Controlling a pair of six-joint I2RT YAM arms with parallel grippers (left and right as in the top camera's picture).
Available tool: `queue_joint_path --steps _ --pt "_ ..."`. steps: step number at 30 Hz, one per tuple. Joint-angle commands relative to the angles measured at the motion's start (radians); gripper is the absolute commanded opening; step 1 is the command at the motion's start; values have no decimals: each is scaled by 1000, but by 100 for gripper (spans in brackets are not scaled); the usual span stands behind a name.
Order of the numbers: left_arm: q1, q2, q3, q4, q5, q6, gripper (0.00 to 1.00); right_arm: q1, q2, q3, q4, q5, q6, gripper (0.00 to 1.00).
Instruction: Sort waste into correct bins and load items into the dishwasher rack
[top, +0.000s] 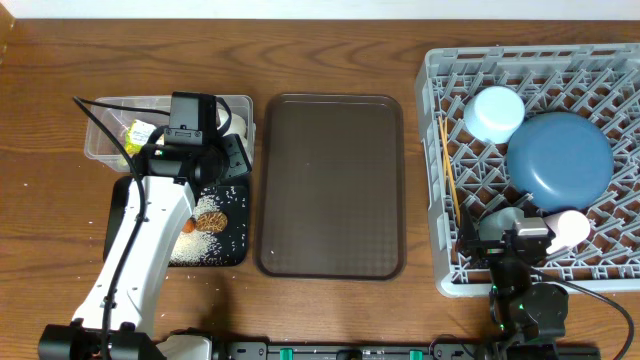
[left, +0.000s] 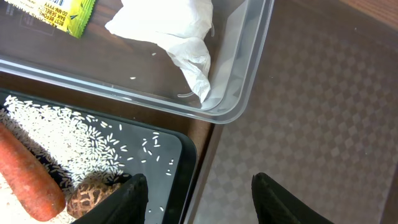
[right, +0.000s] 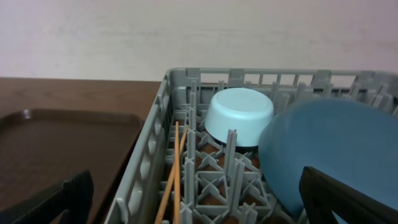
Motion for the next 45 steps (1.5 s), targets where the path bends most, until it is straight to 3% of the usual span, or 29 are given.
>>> queue_joint_path --steps 1,16,17,45 --pt "3 2 11 -3 -5 -9 55 -14 -7 -3 -4 -10 -63 99" --pt "3 2 11 -3 -5 -9 55 -57 -6 -3 -3 -6 -40 99" --pt "3 2 11 -3 -5 -9 98 -57 -6 -3 -3 -6 -40 99" --pt "3 2 11 -3 -5 -9 98 -57 -6 -3 -3 -7 -40 99"
